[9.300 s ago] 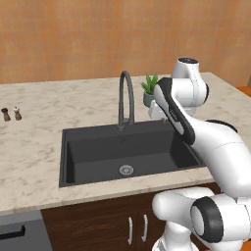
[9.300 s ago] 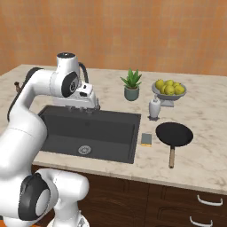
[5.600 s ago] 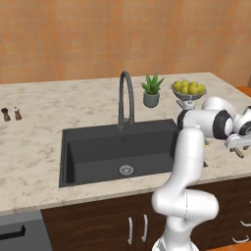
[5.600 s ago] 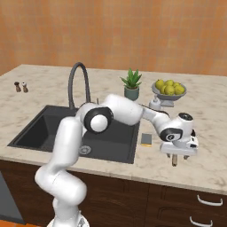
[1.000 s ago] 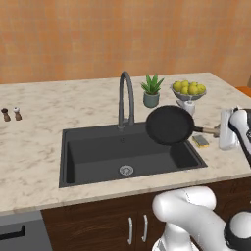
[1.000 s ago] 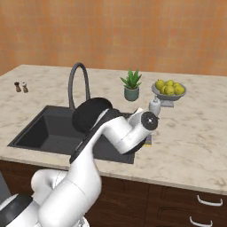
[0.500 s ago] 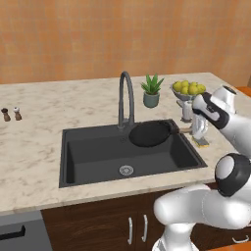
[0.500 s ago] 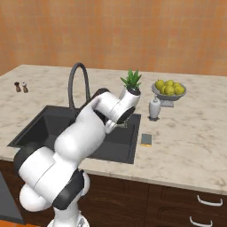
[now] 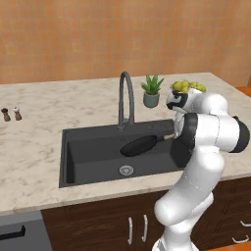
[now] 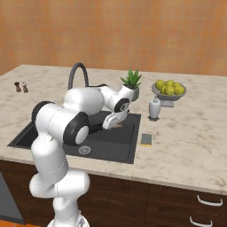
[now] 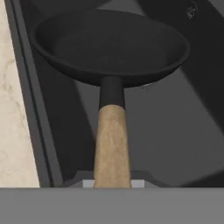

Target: Pick the pan and sponge and place them into the sink. Then turn on the water.

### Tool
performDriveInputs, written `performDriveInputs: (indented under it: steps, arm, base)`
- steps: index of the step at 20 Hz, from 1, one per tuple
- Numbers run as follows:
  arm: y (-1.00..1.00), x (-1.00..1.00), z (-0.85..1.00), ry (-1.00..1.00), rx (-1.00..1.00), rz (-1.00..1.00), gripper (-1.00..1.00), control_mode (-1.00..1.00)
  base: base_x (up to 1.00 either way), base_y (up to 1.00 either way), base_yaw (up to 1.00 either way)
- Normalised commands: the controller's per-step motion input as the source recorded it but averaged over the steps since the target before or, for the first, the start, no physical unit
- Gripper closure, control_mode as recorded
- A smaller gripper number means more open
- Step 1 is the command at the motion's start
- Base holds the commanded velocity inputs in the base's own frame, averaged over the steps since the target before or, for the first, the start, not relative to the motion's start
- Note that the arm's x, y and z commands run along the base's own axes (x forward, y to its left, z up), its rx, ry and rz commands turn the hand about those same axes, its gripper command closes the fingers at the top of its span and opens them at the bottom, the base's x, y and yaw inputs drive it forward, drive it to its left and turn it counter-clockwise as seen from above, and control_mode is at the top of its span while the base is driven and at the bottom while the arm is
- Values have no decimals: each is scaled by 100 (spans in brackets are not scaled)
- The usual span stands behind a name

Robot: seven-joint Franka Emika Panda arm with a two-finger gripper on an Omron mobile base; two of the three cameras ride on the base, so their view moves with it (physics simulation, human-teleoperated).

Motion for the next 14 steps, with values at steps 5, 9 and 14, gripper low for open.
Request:
performDriveInputs:
  steps: [5,9,14]
  arm:
    - [0,4,-70,2,0,8,100,-100]
    - [4,0,-61,-6,0,3,100,-100]
    - [24,0,-50,-15,0,0,100,-100]
  base:
    - [0,0,0]
    - [0,0,0]
    - [0,0,0]
